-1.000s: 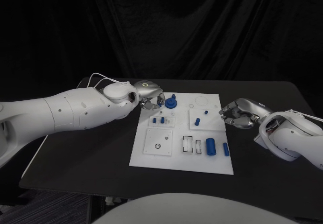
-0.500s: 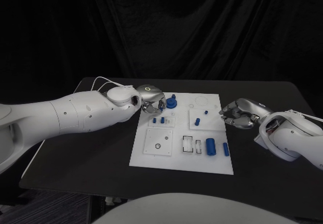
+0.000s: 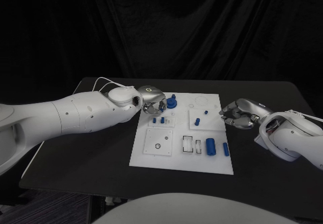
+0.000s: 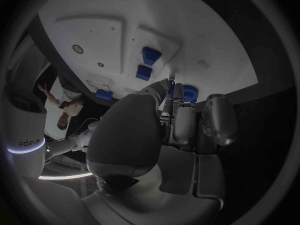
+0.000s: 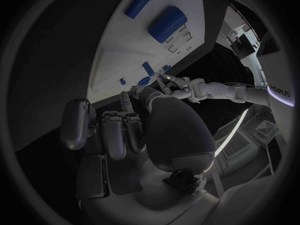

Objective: Assemble the parts on the task board

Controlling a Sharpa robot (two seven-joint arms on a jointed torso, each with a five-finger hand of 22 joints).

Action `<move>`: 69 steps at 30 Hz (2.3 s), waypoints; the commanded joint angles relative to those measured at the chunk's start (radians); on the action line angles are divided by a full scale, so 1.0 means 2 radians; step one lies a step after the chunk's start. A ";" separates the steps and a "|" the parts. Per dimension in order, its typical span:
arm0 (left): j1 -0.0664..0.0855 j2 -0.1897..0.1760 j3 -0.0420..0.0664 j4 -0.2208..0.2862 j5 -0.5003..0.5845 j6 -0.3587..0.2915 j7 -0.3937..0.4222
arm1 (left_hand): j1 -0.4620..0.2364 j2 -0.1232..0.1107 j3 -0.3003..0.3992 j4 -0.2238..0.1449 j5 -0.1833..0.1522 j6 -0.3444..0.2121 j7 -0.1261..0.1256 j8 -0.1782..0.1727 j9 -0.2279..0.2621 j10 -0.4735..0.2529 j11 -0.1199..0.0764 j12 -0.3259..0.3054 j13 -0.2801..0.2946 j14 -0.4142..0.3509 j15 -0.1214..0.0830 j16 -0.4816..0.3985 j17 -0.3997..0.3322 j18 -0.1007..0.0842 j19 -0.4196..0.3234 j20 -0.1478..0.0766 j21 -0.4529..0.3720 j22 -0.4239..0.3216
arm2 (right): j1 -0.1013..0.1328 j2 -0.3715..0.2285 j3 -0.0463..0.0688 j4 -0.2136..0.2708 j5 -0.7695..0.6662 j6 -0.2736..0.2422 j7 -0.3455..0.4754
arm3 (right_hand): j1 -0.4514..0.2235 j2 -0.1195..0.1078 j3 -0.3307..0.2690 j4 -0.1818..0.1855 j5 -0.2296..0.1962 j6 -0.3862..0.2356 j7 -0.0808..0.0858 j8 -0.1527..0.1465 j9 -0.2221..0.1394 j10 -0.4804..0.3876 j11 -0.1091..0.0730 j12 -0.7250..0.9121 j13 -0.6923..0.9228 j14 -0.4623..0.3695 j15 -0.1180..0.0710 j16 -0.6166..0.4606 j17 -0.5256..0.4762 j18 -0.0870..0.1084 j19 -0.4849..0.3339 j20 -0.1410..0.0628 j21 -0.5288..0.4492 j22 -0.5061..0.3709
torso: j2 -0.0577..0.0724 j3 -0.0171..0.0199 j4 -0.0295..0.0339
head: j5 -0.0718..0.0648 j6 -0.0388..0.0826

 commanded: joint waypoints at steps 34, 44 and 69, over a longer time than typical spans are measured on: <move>-0.002 0.001 0.000 0.001 -0.004 0.011 -0.006 | 0.003 -0.006 0.007 -0.006 0.001 -0.009 0.001 -0.010 -0.005 0.003 0.004 -0.002 0.001 -0.006 0.001 -0.007 -0.006 0.002 -0.005 0.002 -0.008 0.079 | -0.003 0.002 0.000 -0.001 -0.001 0.010 -0.009 | -0.001 -0.002 0.003 -0.001 0.002 0.001 0.001 0.000 -0.001 0.022 0.002 -0.003 0.104 0.043 0.002 -0.003 0.102 0.010 -0.003 0.000 -0.003 0.080 | 0.000 0.0000 -0.0002 | 0.002 0.000; -0.004 0.006 0.000 -0.002 -0.004 0.015 -0.005 | 0.002 -0.006 0.008 -0.006 0.001 -0.010 0.001 -0.011 -0.005 0.003 0.004 -0.001 0.002 -0.006 0.001 -0.007 -0.006 0.002 -0.005 0.002 -0.008 0.078 | -0.003 0.001 0.000 0.000 -0.001 0.011 -0.010 | -0.001 -0.002 0.003 -0.001 0.002 0.002 0.001 0.000 -0.001 0.022 0.002 -0.003 0.104 0.043 0.002 -0.003 0.102 0.010 -0.003 0.000 -0.003 0.080 | 0.000 0.0000 -0.0002 | 0.002 0.000; -0.004 -0.002 0.000 0.000 -0.004 0.027 -0.012 | 0.000 -0.010 0.008 -0.008 0.000 -0.009 -0.002 -0.011 -0.007 -0.003 0.004 -0.005 0.002 -0.011 0.002 -0.014 -0.017 0.004 -0.010 0.003 -0.020 0.076 | -0.003 0.000 0.000 0.000 0.002 0.012 -0.009 | -0.001 -0.002 0.003 -0.001 0.001 0.003 0.001 0.001 -0.001 0.022 0.002 -0.003 0.104 0.043 0.002 -0.003 0.102 0.010 -0.003 0.000 -0.003 0.080 | 0.000 0.0000 0.0002 | 0.002 0.000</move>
